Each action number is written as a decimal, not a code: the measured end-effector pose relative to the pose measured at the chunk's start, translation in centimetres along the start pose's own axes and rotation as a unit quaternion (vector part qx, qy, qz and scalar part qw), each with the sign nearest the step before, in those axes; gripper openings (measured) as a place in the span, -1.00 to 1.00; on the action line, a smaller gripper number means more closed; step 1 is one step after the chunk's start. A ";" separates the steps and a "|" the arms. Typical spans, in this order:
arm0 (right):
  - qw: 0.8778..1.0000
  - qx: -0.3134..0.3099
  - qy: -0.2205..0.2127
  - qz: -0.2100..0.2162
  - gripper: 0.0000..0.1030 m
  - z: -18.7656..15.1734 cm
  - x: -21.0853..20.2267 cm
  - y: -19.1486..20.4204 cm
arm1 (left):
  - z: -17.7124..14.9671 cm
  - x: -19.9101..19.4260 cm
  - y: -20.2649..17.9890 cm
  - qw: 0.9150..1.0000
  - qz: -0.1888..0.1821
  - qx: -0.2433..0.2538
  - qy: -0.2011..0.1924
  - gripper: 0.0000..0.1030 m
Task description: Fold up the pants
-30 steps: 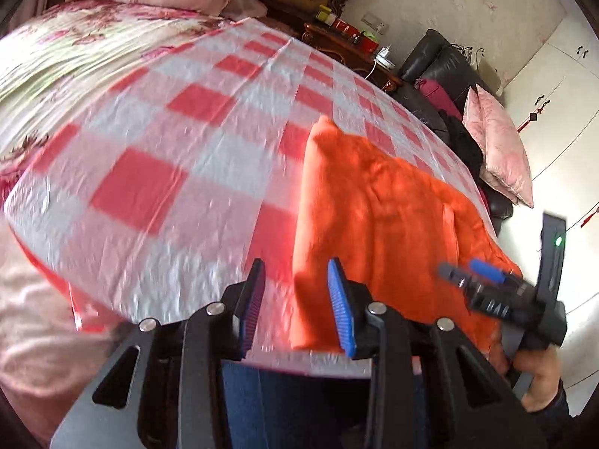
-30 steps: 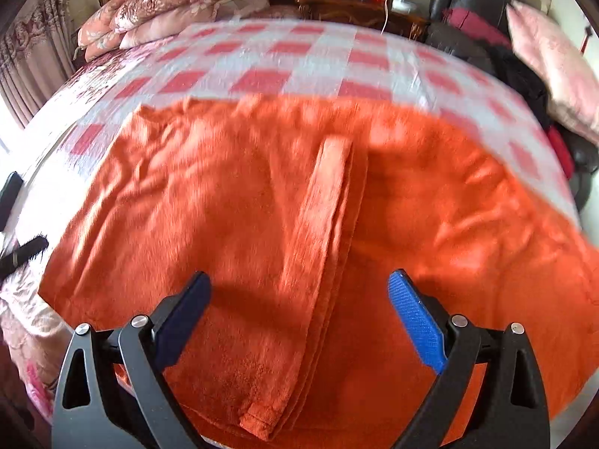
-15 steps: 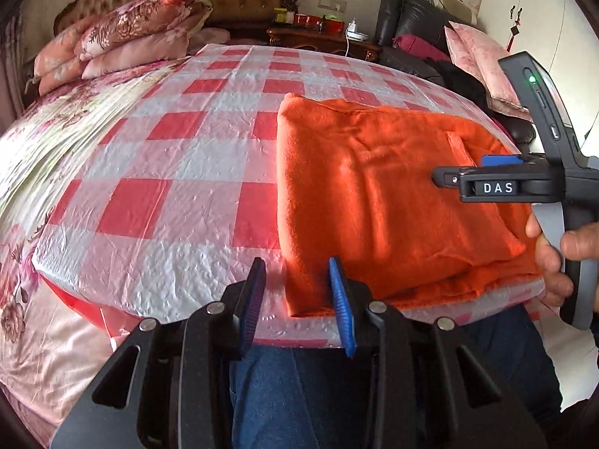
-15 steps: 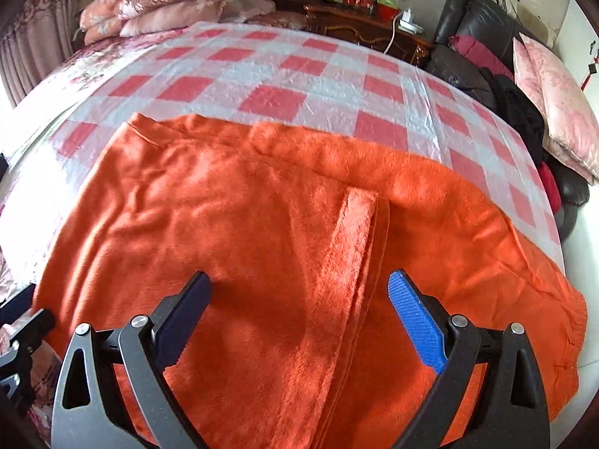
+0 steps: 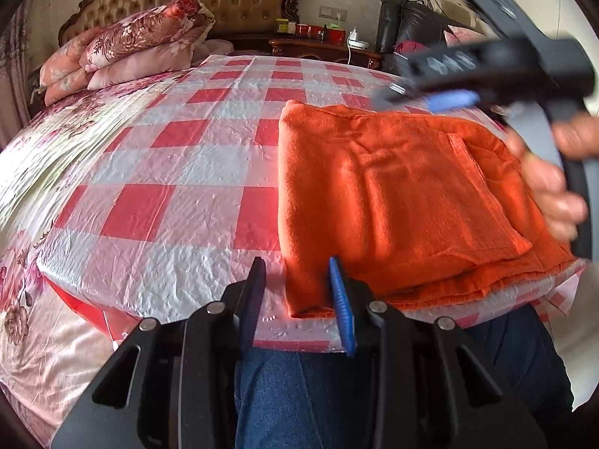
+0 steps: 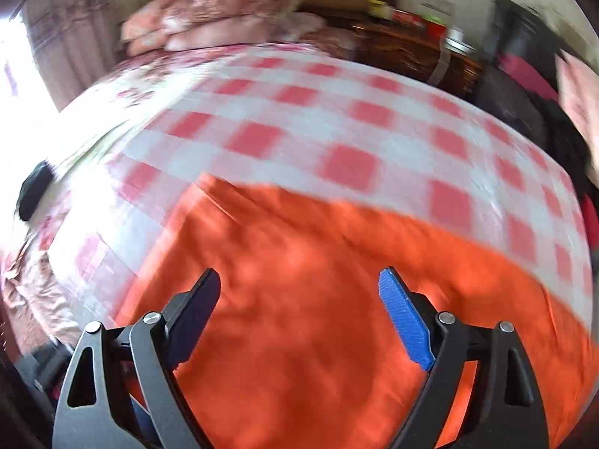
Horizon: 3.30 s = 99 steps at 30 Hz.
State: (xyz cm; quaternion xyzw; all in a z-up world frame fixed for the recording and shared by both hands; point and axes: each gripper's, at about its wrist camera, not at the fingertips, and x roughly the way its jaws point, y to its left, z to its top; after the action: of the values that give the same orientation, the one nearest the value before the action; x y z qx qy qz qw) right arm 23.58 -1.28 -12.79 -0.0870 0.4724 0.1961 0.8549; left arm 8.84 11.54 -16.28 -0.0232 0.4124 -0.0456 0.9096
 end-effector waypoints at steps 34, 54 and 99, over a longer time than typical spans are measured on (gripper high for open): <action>0.997 0.027 0.041 -0.060 0.73 -8.4 0.0 -2.8 | -3.7 3.3 8.2 0.808 -0.375 -0.451 0.061 -0.16; 0.998 0.025 0.031 -0.055 0.77 -8.7 0.1 -3.0 | 0.0 2.6 5.4 0.877 -0.257 -0.400 0.060 -0.80; 0.998 0.035 0.037 -0.048 0.88 -8.8 0.3 -3.4 | -4.3 4.9 8.2 0.752 -0.395 -0.518 0.098 -0.24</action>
State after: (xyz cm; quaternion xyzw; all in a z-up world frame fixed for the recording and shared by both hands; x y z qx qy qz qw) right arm 18.31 -7.25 -17.91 -0.0863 0.5059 0.1348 0.8476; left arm 9.29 19.19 -23.44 -0.6472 0.4143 -0.1817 0.6136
